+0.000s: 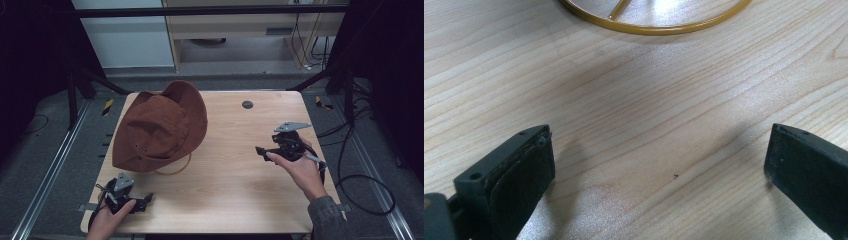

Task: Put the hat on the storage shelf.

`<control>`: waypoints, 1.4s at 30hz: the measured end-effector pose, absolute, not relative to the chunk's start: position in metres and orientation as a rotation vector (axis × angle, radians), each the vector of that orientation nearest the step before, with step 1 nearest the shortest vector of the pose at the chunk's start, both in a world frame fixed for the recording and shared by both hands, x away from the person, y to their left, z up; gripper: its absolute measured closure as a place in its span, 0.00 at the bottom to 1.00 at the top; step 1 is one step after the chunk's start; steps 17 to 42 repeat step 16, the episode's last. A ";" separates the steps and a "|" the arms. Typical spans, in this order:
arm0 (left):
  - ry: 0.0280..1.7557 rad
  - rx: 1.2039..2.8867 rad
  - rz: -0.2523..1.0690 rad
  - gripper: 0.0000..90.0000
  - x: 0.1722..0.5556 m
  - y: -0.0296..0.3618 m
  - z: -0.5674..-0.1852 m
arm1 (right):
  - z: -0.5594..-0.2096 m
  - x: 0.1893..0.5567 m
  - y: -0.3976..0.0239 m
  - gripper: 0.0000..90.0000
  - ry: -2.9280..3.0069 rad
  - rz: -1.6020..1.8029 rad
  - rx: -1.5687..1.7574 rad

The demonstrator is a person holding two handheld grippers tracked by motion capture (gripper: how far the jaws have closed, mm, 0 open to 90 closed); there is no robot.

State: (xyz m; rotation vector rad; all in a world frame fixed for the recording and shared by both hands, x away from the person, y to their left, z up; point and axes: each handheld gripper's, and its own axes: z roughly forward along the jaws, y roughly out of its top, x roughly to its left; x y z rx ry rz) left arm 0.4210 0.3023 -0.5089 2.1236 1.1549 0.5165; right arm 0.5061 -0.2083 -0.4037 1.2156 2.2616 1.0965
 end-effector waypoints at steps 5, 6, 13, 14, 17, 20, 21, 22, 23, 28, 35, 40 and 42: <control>1.154 2.124 0.515 0.00 0.421 0.302 -0.509 | -0.445 0.503 -0.210 0.18 2.283 1.040 1.314; 1.153 2.124 0.515 0.00 0.421 0.302 -0.509 | -0.454 0.502 -0.210 0.17 2.290 1.028 1.322; 1.153 2.124 0.515 0.00 0.422 0.302 -0.509 | -0.496 0.494 -0.210 0.14 2.276 0.929 1.404; 1.152 2.125 0.514 0.00 0.422 0.302 -0.509 | -0.499 0.493 -0.210 0.13 2.269 0.920 1.404; 1.152 2.125 0.515 0.00 0.422 0.302 -0.509 | -0.504 0.491 -0.210 0.13 2.236 0.914 1.380; 1.152 2.125 0.515 0.00 0.422 0.302 -0.509 | -0.504 0.491 -0.210 0.13 2.236 0.914 1.380; 1.152 2.125 0.515 0.00 0.422 0.302 -0.509 | -0.504 0.491 -0.210 0.13 2.236 0.914 1.380; 1.152 2.125 0.515 0.00 0.422 0.302 -0.509 | -0.504 0.491 -0.210 0.13 2.236 0.914 1.380; 1.152 2.125 0.515 0.00 0.422 0.302 -0.509 | -0.504 0.491 -0.210 0.13 2.236 0.914 1.380; 1.152 2.125 0.515 0.00 0.422 0.302 -0.509 | -0.504 0.491 -0.210 0.13 2.236 0.914 1.380; 1.152 2.125 0.515 0.00 0.422 0.302 -0.509 | -0.504 0.491 -0.210 0.13 2.236 0.914 1.380; 1.152 2.125 0.515 0.00 0.422 0.302 -0.509 | -0.504 0.491 -0.210 0.13 2.236 0.914 1.380; 1.152 2.125 0.515 0.00 0.422 0.302 -0.509 | -0.504 0.491 -0.210 0.13 2.236 0.914 1.380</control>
